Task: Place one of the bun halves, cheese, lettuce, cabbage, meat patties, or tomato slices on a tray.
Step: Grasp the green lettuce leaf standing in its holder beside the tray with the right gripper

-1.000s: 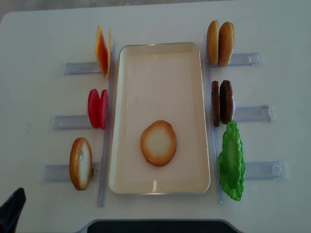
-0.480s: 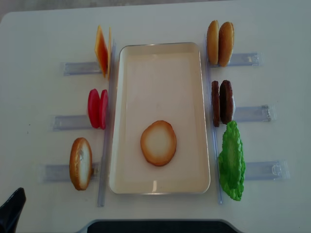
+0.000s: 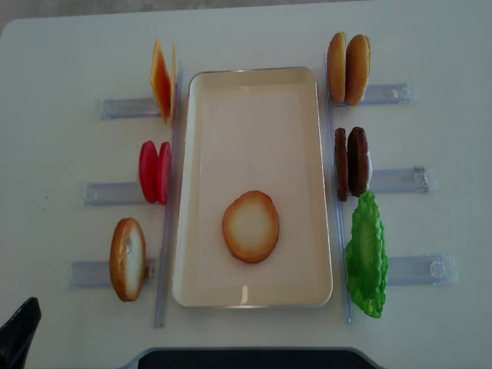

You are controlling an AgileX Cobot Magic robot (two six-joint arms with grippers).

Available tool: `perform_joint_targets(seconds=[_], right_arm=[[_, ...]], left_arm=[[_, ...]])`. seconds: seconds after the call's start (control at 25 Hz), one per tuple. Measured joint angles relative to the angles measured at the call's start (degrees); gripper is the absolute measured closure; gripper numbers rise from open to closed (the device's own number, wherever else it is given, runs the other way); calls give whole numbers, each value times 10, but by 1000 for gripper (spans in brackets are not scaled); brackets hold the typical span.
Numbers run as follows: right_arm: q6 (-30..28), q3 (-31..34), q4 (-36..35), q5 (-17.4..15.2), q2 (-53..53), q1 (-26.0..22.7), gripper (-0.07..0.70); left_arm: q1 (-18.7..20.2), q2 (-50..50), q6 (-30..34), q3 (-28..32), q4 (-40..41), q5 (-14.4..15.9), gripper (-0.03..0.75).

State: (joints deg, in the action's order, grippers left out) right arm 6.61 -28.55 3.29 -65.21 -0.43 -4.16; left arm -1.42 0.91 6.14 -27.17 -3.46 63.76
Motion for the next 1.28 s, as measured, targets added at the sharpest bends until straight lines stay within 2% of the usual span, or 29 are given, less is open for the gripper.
perform_joint_targets(seconds=[0.8,0.92,1.04,1.28], right_arm=[[0,0,11,0,0,0,97],[0,-7,12,-16,7,0,97],[0,-24,12,-32,65,0,97],[-1,-76,10,-38,220,0,97]], left_arm=[[0,0,0,0,0,0,83],[0,0,1,0,0,0,83],[0,0,1,0,-1,0,83],[0,0,1,0,-1,0,83]])
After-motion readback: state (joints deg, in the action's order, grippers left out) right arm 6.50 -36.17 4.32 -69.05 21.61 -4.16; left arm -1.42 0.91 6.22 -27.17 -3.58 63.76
